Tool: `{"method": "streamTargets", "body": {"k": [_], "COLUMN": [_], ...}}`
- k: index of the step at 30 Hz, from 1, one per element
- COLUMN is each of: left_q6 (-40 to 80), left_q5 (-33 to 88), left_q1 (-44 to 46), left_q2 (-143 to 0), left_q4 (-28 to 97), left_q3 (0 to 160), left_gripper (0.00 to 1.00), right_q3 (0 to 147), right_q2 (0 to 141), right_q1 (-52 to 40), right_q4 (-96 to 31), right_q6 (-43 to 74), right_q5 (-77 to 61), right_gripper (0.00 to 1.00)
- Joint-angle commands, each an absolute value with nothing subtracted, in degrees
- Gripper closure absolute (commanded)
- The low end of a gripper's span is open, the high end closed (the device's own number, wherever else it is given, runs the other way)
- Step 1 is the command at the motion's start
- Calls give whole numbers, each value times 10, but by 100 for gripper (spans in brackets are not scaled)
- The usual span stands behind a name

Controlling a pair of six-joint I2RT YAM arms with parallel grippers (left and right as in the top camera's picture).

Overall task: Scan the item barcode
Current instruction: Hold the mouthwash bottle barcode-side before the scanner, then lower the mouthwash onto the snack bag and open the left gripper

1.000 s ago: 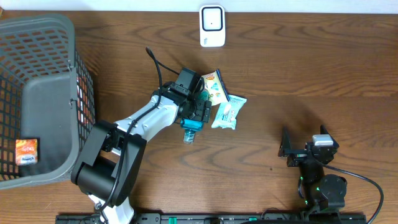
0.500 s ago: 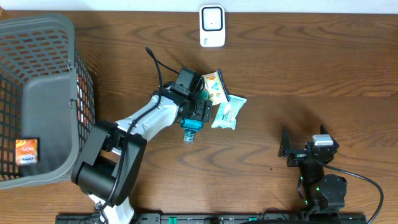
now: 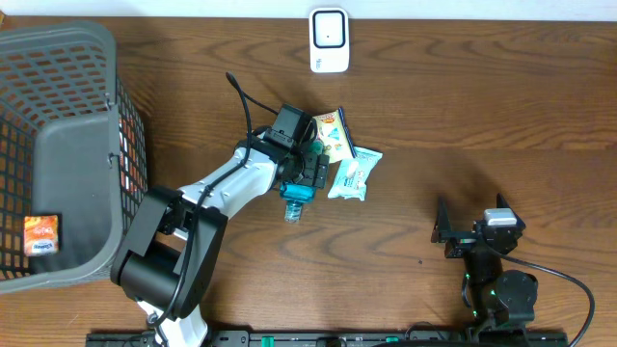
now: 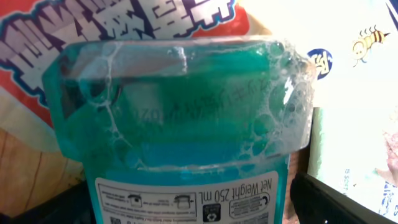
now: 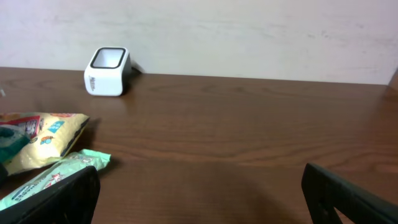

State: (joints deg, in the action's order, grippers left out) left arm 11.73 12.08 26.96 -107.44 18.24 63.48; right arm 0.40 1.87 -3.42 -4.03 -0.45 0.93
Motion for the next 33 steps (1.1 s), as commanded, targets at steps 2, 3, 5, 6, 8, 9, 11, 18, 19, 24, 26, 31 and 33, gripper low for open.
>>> {"method": "streamTargets", "body": {"k": [2,3,5,6,8,9,11,18,19,24,26,31,33], "left_q6": [114,114,114,114,114,114,114,107,107,87,86,66,31], "left_q5": [91,87,74,67,54,47,37,1,-5,-12,-27,-90,-92], "left_q1": [265,265,265,265,265,265,265,265,265,265,265,264,259], "left_q2": [-1047,-1035,-1007,-992,-961,-943,-912,-825,-815,-764,-741,-680,-658], "left_q4": [215,220,229,233,241,246,254,279,282,293,296,288,277], "left_q3": [644,646,647,647,647,647,647,647,647,647,647,648,651], "left_gripper": [8,8,9,8,8,8,8,8,8,8,8,8,7], "right_q3": [4,4,4,4,4,4,4,4,4,4,4,4,4], "right_q2": [19,19,19,19,19,19,19,19,19,19,19,19,19], "right_q1": [-36,-36,-36,-36,-36,-36,-36,-36,-36,-36,-36,-36,-36], "right_q4": [-42,-42,-42,-42,-42,-42,-42,-42,-42,-42,-42,-42,-42], "right_q6": [-3,-3,-3,-3,-3,-3,-3,-3,-3,-3,-3,-3,-3], "right_q5": [14,14,14,14,14,14,14,14,14,14,14,14,14], "right_gripper": [1,1,1,1,1,1,1,1,1,1,1,1,1]}}
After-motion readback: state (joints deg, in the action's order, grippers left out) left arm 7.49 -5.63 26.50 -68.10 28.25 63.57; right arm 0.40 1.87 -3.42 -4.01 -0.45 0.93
